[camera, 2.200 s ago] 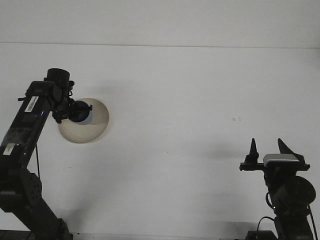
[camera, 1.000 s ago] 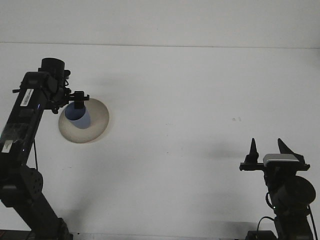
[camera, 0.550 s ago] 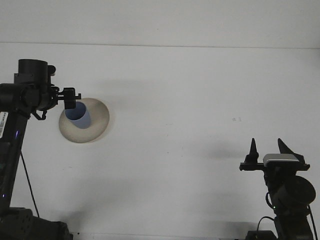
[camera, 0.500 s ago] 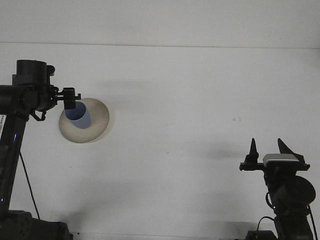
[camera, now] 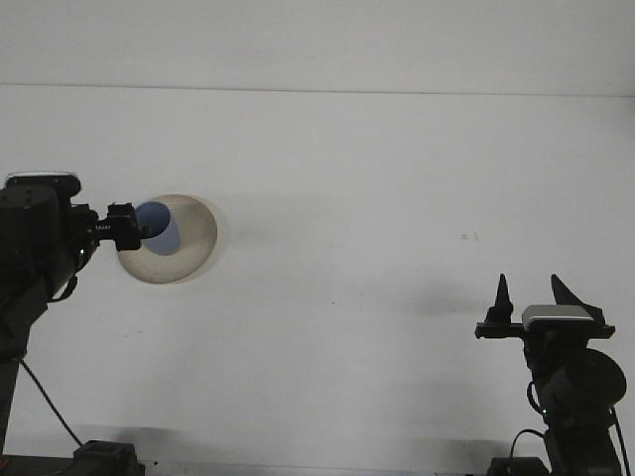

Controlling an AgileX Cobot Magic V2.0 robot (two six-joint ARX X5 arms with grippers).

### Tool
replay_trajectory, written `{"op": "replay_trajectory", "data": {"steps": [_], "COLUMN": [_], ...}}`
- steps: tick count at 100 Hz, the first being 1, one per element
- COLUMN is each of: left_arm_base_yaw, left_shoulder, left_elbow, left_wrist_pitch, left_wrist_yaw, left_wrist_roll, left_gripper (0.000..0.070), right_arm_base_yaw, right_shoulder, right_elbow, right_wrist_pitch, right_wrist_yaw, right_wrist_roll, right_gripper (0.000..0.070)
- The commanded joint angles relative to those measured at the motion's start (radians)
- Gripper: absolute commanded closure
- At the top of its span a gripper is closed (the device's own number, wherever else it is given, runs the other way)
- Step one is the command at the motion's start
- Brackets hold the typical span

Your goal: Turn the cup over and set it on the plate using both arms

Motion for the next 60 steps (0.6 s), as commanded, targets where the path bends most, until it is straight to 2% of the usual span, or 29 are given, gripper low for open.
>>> {"op": "replay_trajectory", "data": {"steps": [1, 30, 39, 51, 60], "left_arm_base_yaw": [-0.003, -0.013, -0.023, -0.034, -0.040], "left_shoulder": [-0.048, -0.317, -0.383, -0.443, -0.458], "left_elbow": [-0.064, -0.471, -0.581, -0.700, -0.757], "left_wrist_pitch": [0.061, 0.338, 0.408, 0.489, 0.531], "left_wrist_yaw": [0.002, 0.003, 0.006, 0.077, 0.089], "left_wrist_roll": [-0.003, -0.003, 0.017, 0.078, 0.076], "left_gripper": [0.0278, 0.0278, 0.0278, 0.0279, 0.0291], "right_arm_base_yaw": [0.002, 0.002, 0.002, 0.002, 0.002], "right_shoulder": [0.002, 0.002, 0.002, 0.002, 0.002], "right_elbow": [0.010, 0.010, 0.010, 0.010, 0.010], "right_wrist_pitch": [0.013, 0.012, 0.012, 0.012, 0.012], "right_wrist_yaw": [0.000, 0.000, 0.000, 0.000, 0.000], "right_wrist_roll": [0.003, 0.003, 0.003, 0.003, 0.003], "right_gripper": [0.0180, 0.0180, 0.0180, 0.0180, 0.0180]}}
